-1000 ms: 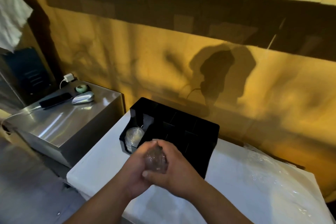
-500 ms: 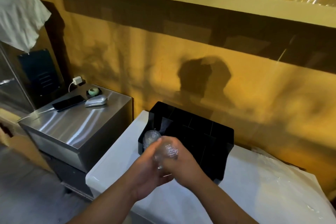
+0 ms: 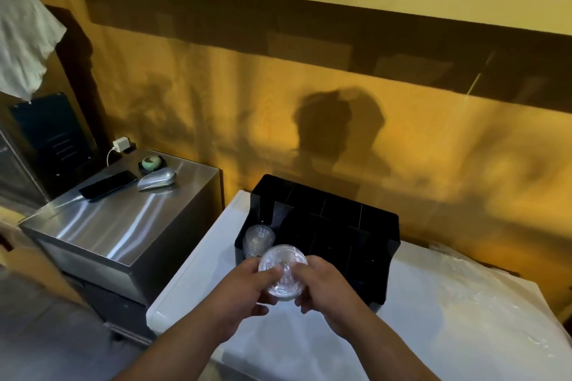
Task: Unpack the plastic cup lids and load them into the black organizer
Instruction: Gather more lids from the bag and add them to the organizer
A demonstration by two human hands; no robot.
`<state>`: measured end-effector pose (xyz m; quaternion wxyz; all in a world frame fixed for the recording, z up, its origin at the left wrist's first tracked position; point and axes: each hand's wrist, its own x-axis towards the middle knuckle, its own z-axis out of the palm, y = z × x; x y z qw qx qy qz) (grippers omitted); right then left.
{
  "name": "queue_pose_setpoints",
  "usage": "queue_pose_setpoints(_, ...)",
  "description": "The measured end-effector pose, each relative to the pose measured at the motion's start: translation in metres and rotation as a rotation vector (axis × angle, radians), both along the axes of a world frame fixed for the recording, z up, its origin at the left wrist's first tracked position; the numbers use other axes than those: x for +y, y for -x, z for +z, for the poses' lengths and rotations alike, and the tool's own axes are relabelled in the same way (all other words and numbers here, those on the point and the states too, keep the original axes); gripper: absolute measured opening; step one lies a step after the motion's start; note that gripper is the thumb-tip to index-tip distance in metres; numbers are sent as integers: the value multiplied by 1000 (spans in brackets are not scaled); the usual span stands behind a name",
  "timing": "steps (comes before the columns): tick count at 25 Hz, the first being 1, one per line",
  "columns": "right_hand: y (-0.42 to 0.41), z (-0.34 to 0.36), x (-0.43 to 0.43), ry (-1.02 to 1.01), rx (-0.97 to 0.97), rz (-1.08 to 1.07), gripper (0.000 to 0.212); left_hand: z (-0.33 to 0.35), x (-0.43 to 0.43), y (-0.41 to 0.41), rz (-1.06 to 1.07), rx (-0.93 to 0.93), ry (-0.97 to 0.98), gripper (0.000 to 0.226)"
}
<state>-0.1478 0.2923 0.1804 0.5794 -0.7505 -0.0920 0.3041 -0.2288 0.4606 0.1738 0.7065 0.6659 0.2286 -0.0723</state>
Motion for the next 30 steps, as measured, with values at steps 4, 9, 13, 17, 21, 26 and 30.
queue_pose_setpoints(4, -23, -19, -2, -7, 6, 15, 37, -9, 2, -19, 89, 83, 15, 33)
queue_pose_setpoints(9, -54, -43, 2, -22, 61, 14, 37, -18, 19, -47, 92, 154, 31, 25)
queue_pose_setpoints(13, -77, -57, 9, 43, 39, 43, 34, -24, 30, -72, 107, 180, -89, 21)
queue_pose_setpoints(17, -92, -68, 15, 118, -9, 53, 30, -35, 33, -85, 138, 200, -193, 16)
queue_pose_setpoints(21, -106, -79, 23, 90, -49, 28, 26, -39, 40, -102, 160, 205, -277, 16)
queue_pose_setpoints(26, -111, -84, 28, 59, -48, -33, 24, -42, 49, -118, 85, 197, -349, 24)
queue_pose_setpoints(30, -116, -85, 48, 146, -126, -110, 21, -48, 70, -136, 31, 159, -362, 26)
